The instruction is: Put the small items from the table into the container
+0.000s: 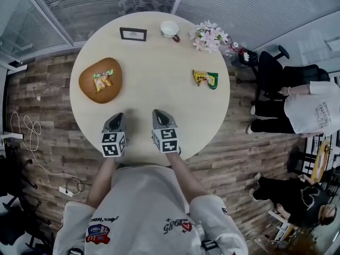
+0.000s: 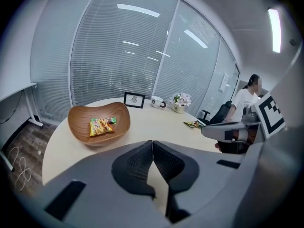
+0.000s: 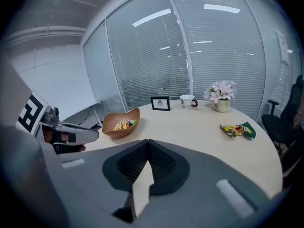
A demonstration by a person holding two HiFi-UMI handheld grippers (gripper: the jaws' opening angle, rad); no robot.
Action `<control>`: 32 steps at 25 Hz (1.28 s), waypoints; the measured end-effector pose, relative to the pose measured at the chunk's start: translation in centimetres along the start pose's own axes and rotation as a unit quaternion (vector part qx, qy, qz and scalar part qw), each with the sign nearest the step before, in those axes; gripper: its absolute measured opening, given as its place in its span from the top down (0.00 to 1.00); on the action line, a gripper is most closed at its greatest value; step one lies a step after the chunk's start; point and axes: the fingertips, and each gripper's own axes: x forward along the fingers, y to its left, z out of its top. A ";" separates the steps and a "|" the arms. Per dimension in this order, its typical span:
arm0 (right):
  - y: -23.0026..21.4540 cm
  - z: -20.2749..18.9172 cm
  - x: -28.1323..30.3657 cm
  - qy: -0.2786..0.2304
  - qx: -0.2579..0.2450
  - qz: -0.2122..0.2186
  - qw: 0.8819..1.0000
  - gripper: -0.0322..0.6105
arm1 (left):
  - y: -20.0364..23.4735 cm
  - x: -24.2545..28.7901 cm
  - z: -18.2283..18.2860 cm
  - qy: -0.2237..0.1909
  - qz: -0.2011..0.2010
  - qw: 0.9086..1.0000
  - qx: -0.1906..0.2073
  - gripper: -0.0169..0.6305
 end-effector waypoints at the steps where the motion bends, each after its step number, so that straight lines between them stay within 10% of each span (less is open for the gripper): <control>1: -1.1 -0.2 -0.6 0.002 0.001 0.004 1.000 0.95 | -1.0 0.3 -0.2 0.002 0.004 1.000 -0.007 0.96; 20: -18.1 -0.8 -3.9 0.015 -0.070 0.054 0.996 0.95 | -12.9 4.5 -1.3 0.016 0.058 0.998 -0.001 0.96; 27: -29.0 0.7 1.1 0.092 -0.263 0.021 0.960 0.76 | -13.3 4.7 -1.9 0.032 0.065 0.997 0.004 0.96; 32: -34.7 -0.7 4.5 0.187 -0.372 0.020 0.909 0.71 | -12.8 4.4 -3.1 0.044 0.079 0.996 -0.013 0.96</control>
